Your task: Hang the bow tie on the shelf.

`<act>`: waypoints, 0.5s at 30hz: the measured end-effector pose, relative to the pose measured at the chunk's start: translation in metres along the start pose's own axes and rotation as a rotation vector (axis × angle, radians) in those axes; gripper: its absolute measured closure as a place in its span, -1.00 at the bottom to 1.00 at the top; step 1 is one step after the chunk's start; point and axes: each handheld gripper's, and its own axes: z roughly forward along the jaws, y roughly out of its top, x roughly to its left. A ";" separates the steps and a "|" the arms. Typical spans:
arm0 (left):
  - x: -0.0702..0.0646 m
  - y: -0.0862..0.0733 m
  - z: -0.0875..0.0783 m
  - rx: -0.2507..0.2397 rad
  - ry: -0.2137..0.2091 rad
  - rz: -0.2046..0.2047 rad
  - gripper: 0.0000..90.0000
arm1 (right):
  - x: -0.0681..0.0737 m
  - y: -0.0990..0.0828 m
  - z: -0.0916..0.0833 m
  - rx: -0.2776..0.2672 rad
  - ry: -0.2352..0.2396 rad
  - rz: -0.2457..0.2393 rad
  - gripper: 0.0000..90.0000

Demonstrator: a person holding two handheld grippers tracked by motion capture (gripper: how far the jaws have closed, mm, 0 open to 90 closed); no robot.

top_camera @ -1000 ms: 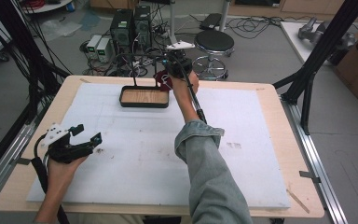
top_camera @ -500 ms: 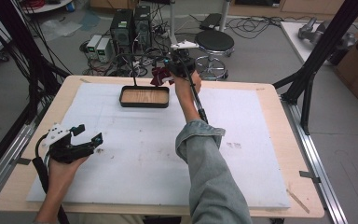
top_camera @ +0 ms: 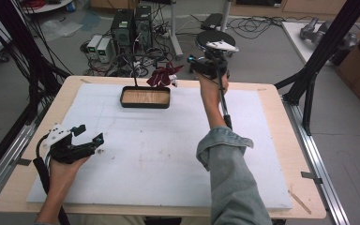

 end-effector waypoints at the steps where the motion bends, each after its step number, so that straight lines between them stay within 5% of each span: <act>1: 0.000 0.000 0.000 0.000 0.000 0.000 -0.58 | -0.007 -0.002 -0.007 -0.009 -0.002 0.018 -0.36; 8: 0.000 0.000 0.002 0.004 0.002 -0.002 -0.59 | -0.050 -0.023 -0.056 -0.039 -0.048 0.087 -0.59; 15: 0.001 0.000 0.000 0.000 0.007 -0.004 -0.59 | -0.072 -0.040 -0.093 -0.032 -0.078 0.085 -0.73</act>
